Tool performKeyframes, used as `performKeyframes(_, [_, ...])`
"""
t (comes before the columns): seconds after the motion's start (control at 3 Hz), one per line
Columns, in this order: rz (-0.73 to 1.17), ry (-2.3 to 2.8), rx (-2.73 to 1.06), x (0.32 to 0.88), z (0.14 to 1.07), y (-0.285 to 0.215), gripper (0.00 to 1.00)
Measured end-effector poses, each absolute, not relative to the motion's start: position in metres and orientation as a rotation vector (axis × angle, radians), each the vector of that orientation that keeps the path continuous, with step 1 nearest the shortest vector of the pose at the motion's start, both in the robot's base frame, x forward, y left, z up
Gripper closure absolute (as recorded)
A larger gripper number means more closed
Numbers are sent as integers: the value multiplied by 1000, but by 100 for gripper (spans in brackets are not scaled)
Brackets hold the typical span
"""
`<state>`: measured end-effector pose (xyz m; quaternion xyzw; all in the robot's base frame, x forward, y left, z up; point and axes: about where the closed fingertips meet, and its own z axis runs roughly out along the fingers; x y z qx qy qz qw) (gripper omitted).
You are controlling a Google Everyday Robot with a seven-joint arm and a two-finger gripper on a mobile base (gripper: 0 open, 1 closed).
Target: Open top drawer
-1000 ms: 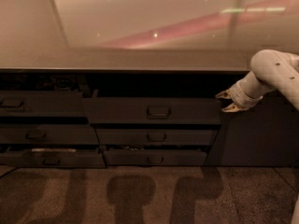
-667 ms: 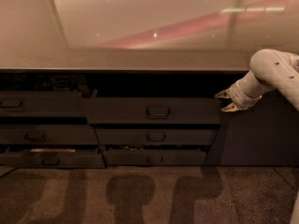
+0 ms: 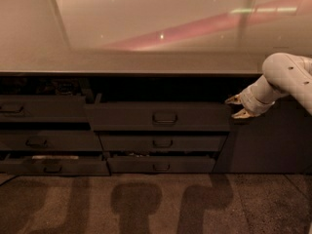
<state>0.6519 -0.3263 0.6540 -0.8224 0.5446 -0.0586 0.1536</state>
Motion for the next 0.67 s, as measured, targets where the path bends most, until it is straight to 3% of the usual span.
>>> performKeyframes(0.67, [-174, 1556, -2365, 639, 651, -330, 100])
